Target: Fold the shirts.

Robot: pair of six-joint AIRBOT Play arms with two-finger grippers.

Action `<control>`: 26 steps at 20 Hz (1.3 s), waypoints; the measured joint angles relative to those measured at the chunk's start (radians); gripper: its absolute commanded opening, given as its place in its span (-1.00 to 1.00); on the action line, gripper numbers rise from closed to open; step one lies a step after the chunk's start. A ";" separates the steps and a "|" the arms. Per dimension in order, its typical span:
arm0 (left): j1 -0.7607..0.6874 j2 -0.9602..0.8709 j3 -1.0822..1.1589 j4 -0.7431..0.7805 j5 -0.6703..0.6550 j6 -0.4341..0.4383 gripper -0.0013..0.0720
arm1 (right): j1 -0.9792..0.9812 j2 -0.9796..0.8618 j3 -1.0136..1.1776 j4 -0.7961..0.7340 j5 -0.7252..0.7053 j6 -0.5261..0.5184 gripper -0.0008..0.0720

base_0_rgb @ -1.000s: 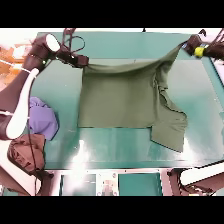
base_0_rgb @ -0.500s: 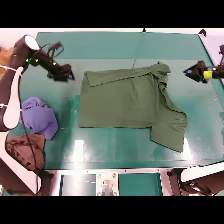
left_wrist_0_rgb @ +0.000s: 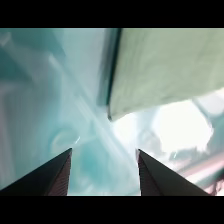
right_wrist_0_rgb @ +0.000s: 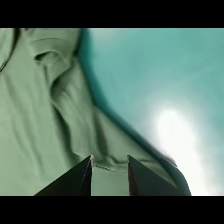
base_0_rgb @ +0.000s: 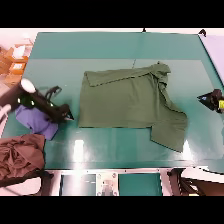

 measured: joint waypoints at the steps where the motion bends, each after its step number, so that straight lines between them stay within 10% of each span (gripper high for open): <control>1: 0.002 0.018 -0.073 -0.051 0.080 0.025 0.33 | -0.011 0.014 -0.027 0.003 -0.011 -0.008 -0.22; 6: -0.017 -0.031 -0.223 -0.398 0.248 0.227 0.33 | -0.034 0.048 -0.095 0.026 -0.023 -0.029 -0.21; 7: -0.035 -0.049 -0.233 -0.452 0.267 0.262 0.08 | -0.036 0.051 -0.100 0.027 -0.021 -0.029 -0.10; 8: -0.053 -0.065 -0.241 -0.486 0.281 0.289 -0.79 | -0.037 0.053 -0.104 0.027 -0.017 -0.029 -0.03; 9: -0.067 -0.080 -0.249 -0.496 0.301 0.318 -0.90 | -0.039 0.054 -0.106 0.030 -0.012 -0.028 0.03; 17: 0.069 -0.103 -0.199 -0.434 0.231 0.385 -0.90 | -0.057 0.056 -0.162 -0.113 0.022 0.039 0.51; 24: 0.132 -0.103 -0.157 -0.420 0.196 0.421 -0.90 | -0.047 0.031 -0.380 -0.153 0.043 0.037 0.50; 26: 0.136 -0.103 -0.153 -0.422 0.193 0.430 -0.90 | -0.035 0.024 -0.417 -0.151 0.031 0.026 0.09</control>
